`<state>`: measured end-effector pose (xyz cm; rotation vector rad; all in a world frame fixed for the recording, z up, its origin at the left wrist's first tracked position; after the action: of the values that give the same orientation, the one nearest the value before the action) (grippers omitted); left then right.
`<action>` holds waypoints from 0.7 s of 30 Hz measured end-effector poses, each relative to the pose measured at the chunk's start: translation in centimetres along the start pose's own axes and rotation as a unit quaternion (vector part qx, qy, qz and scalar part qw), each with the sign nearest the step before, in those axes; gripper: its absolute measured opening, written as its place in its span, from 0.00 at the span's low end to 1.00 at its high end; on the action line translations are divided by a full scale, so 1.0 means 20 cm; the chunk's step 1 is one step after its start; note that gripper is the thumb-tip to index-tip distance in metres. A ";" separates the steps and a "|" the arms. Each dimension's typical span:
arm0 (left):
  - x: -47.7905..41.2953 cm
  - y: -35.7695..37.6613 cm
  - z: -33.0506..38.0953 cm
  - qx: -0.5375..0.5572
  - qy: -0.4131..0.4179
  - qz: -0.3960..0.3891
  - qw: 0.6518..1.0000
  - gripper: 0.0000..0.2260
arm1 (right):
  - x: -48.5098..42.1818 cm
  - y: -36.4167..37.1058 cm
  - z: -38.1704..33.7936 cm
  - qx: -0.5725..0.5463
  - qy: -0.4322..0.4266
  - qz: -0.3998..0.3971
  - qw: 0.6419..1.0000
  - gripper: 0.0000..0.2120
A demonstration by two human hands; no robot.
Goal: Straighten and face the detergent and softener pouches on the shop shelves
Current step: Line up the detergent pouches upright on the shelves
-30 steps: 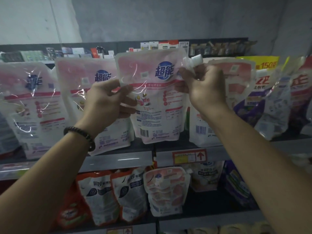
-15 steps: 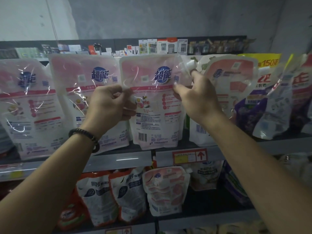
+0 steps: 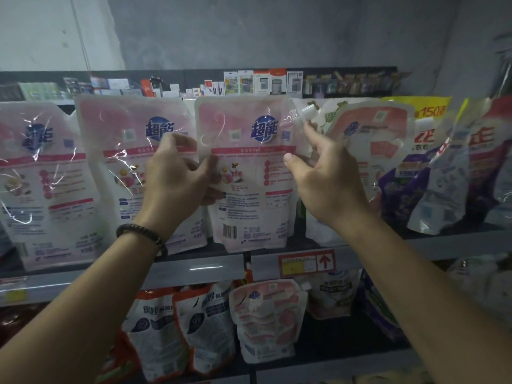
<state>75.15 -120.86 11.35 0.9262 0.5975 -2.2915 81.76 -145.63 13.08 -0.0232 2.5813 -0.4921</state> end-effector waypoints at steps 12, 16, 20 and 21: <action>0.14 0.27 0.27 -0.114 0.223 0.013 0.968 0.08 | 0.04 -0.29 0.18 -0.089 0.001 0.127 0.988 0.05; 0.14 0.42 0.31 -0.076 0.222 -0.033 0.972 0.07 | 0.04 -0.44 0.23 -0.074 0.011 0.172 0.982 0.03; 0.14 0.55 0.35 -0.072 0.216 -0.076 0.971 0.14 | 0.02 -0.56 0.33 -0.051 0.036 0.209 0.976 0.02; 0.13 0.57 0.36 -0.080 0.215 -0.086 0.970 0.16 | 0.01 -0.59 0.35 -0.048 0.041 0.215 0.974 0.03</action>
<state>77.89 -134.39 12.06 1.3458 1.0670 -2.1550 84.13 -159.04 11.49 0.5225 2.5822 -0.2093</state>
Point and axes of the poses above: each hand's wrist, its own x-axis away from the middle knuckle, its own y-axis out of the palm, z = x × y, the point moved 10 cm from there along -x, towards the middle knuckle, and after that the axes turned 15 degrees about y, right-handed, at the moved point
